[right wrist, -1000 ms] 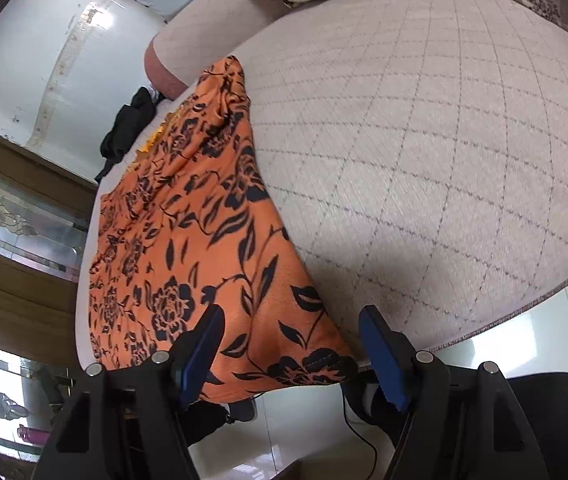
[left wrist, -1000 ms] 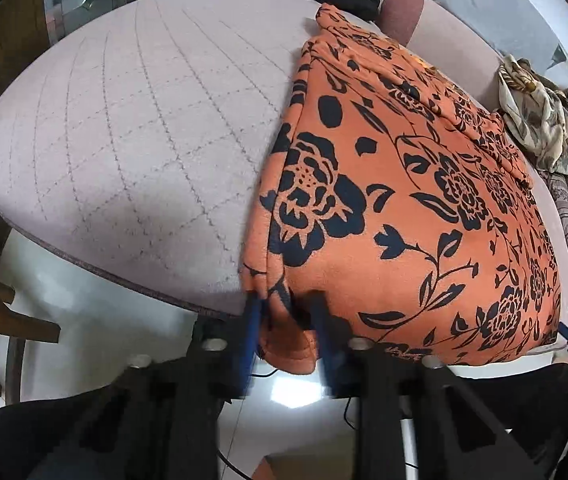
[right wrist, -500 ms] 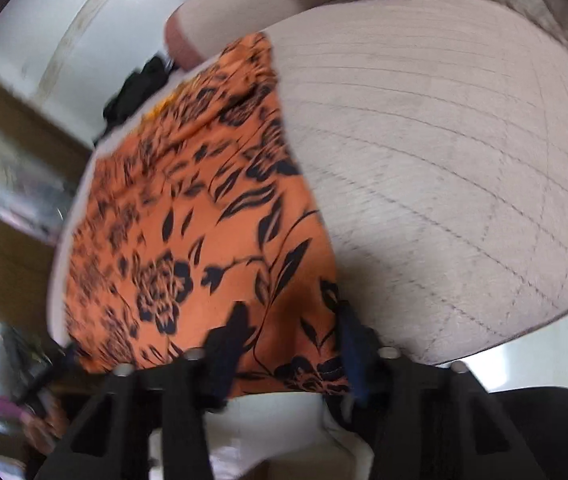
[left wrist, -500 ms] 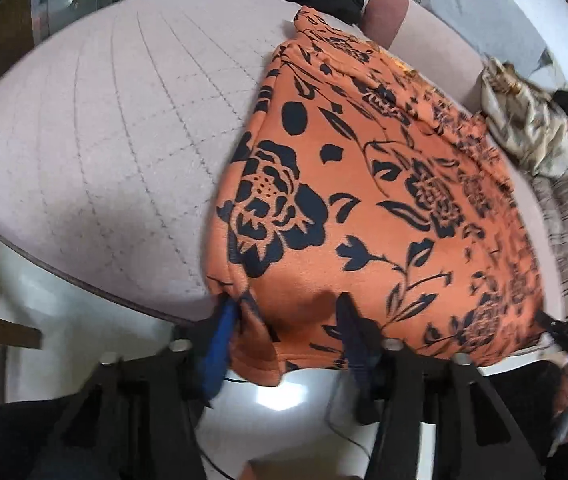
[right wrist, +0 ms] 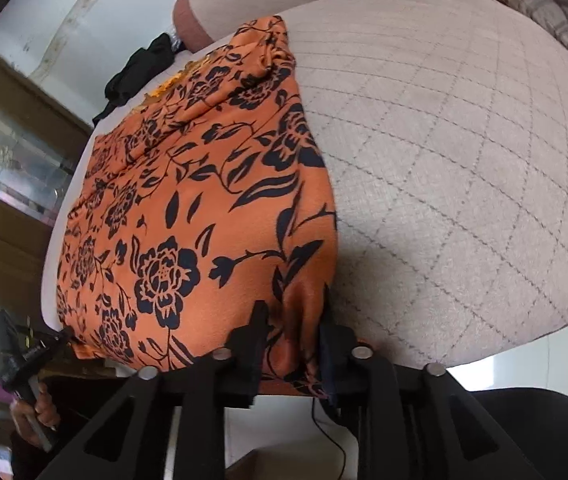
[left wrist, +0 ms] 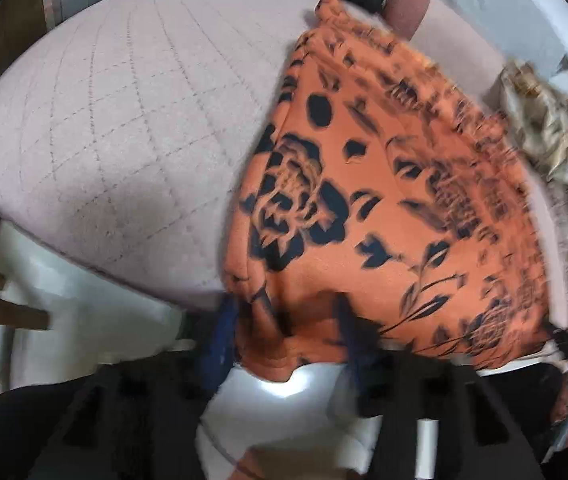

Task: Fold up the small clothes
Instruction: 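Grasp the folded hem with both tools and fold it again toward the collar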

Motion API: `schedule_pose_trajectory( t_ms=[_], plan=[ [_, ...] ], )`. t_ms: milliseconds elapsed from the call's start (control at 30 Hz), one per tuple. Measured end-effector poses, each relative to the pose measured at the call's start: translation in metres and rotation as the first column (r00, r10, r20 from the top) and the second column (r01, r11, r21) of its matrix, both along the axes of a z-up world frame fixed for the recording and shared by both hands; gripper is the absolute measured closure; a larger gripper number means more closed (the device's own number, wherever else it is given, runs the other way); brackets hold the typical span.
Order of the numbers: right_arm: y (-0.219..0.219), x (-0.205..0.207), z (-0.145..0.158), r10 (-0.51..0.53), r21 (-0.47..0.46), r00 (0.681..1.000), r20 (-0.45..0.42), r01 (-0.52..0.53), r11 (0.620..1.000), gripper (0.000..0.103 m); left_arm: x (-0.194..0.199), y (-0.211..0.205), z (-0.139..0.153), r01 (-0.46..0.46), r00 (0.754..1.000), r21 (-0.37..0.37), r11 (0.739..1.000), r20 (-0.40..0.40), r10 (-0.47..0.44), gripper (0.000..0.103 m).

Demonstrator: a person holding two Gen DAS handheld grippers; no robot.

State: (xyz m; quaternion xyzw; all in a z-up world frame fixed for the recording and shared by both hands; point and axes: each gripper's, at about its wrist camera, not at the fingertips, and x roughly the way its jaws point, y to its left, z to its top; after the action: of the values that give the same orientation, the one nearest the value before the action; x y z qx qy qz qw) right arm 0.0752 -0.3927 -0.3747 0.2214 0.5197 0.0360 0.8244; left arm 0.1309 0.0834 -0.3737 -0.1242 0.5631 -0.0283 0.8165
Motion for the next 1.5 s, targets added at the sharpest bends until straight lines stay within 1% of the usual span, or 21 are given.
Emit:
schedule_pose_trajectory(
  t_ms=[33, 100, 200, 233, 267, 300, 333, 367, 400, 433, 500, 600, 733, 900, 1067, 1167, 1267, 1300, 1367, 1433, 1500],
  plan=[
    [0.004, 0.000, 0.001, 0.018, -0.015, 1.000, 0.008, -0.018, 1.000, 0.067, 0.000, -0.001, 0.000, -0.013, 1.000, 0.032, 0.999, 0.001, 0.013, 0.036],
    [0.009, -0.001, 0.003, 0.046, -0.006, 0.999, 0.018, -0.046, 0.999, 0.040, -0.001, 0.006, 0.000, -0.043, 0.999, 0.013, 0.999, 0.004, 0.043, 0.036],
    [0.014, -0.003, 0.003, 0.054, -0.028, 0.998, 0.041, -0.053, 0.998, 0.039, 0.003, 0.016, -0.013, -0.091, 0.995, 0.004, 0.996, -0.047, 0.091, 0.036],
    [0.015, -0.003, 0.001, 0.053, -0.041, 0.998, 0.045, -0.051, 0.998, 0.042, 0.004, 0.017, -0.016, -0.095, 0.994, -0.015, 0.995, -0.051, 0.094, 0.038],
    [0.016, -0.003, 0.001, 0.048, -0.057, 0.998, 0.047, -0.046, 0.997, 0.049, 0.003, 0.018, -0.015, -0.096, 0.995, -0.035, 0.995, -0.044, 0.094, 0.043],
    [0.015, -0.003, 0.001, 0.044, -0.075, 0.998, 0.045, -0.040, 0.996, 0.061, 0.001, 0.018, -0.015, -0.081, 0.996, -0.067, 0.994, -0.036, 0.079, 0.063],
    [0.014, -0.002, 0.001, 0.037, -0.098, 0.999, 0.040, -0.033, 0.995, 0.067, 0.001, 0.016, -0.014, -0.060, 0.998, -0.098, 0.993, -0.028, 0.058, 0.076],
    [0.012, -0.002, 0.001, 0.032, -0.110, 0.999, 0.034, -0.028, 0.993, 0.077, 0.001, 0.013, -0.013, -0.047, 0.999, -0.092, 0.995, -0.028, 0.045, 0.077],
    [0.009, -0.002, 0.001, 0.031, -0.117, 0.999, 0.031, -0.027, 0.993, 0.088, 0.001, 0.010, -0.012, -0.037, 0.999, -0.079, 0.996, -0.023, 0.035, 0.083],
    [0.007, -0.002, 0.002, 0.030, -0.107, 0.999, 0.027, -0.027, 0.994, 0.089, 0.001, 0.009, -0.012, -0.028, 0.999, -0.081, 0.996, -0.020, 0.026, 0.092],
    [0.006, -0.003, 0.005, 0.039, -0.090, 0.999, 0.026, -0.036, 0.995, 0.092, 0.002, 0.009, -0.009, -0.034, 0.999, -0.114, 0.993, -0.022, 0.031, 0.096],
    [0.007, -0.004, 0.020, 0.064, -0.060, 0.997, 0.046, -0.062, 0.996, 0.092, 0.003, 0.021, 0.003, -0.031, 1.000, -0.209, 0.977, -0.012, 0.029, 0.098],
    [0.001, 0.001, 0.055, 0.083, 0.014, 0.991, 0.102, -0.085, 0.996, 0.092, 0.014, 0.029, 0.057, 0.028, 0.995, -0.292, 0.956, 0.097, 0.000, 0.098],
    [-0.015, 0.028, 0.110, 0.049, 0.156, 0.975, 0.217, -0.084, 0.984, 0.093, 0.053, 0.044, 0.115, 0.070, 0.980, -0.349, 0.935, 0.201, 0.002, 0.098],
    [-0.036, 0.084, 0.146, -0.050, 0.241, 0.953, 0.298, -0.024, 0.970, 0.098, 0.128, 0.042, 0.153, 0.087, 0.967, -0.327, 0.941, 0.256, 0.000, 0.098],
    [-0.055, 0.131, 0.153, -0.122, 0.290, 0.944, 0.305, 0.030, 0.957, 0.098, 0.185, 0.037, 0.154, 0.084, 0.973, -0.317, 0.945, 0.233, -0.008, 0.098],
    [-0.066, 0.179, 0.147, -0.157, 0.292, 0.948, 0.277, 0.073, 0.954, 0.098, 0.230, 0.024, 0.134, 0.059, 0.982, -0.270, 0.961, 0.188, -0.008, 0.098],
    [-0.068, 0.195, 0.141, -0.158, 0.277, 0.957, 0.243, 0.087, 0.957, 0.098, 0.237, 0.023, 0.126, 0.047, 0.985, -0.283, 0.958, 0.173, 0.003, 0.098],
    [-0.069, 0.213, 0.123, -0.142, 0.306, 0.975, 0.170, 0.085, 0.948, 0.095, 0.234, 0.023, 0.115, 0.045, 0.984, -0.302, 0.952, 0.178, 0.009, 0.098],
    [-0.063, 0.210, 0.105, -0.102, 0.332, 0.990, 0.094, 0.066, 0.941, 0.094, 0.228, 0.023, 0.107, 0.041, 0.982, -0.281, 0.959, 0.186, 0.012, 0.098],
    [-0.052, 0.193, 0.090, -0.050, 0.276, 0.998, 0.049, 0.035, 0.960, 0.094, 0.216, 0.031, 0.101, 0.019, 0.981, -0.304, 0.953, 0.189, 0.041, 0.098]
  ],
)
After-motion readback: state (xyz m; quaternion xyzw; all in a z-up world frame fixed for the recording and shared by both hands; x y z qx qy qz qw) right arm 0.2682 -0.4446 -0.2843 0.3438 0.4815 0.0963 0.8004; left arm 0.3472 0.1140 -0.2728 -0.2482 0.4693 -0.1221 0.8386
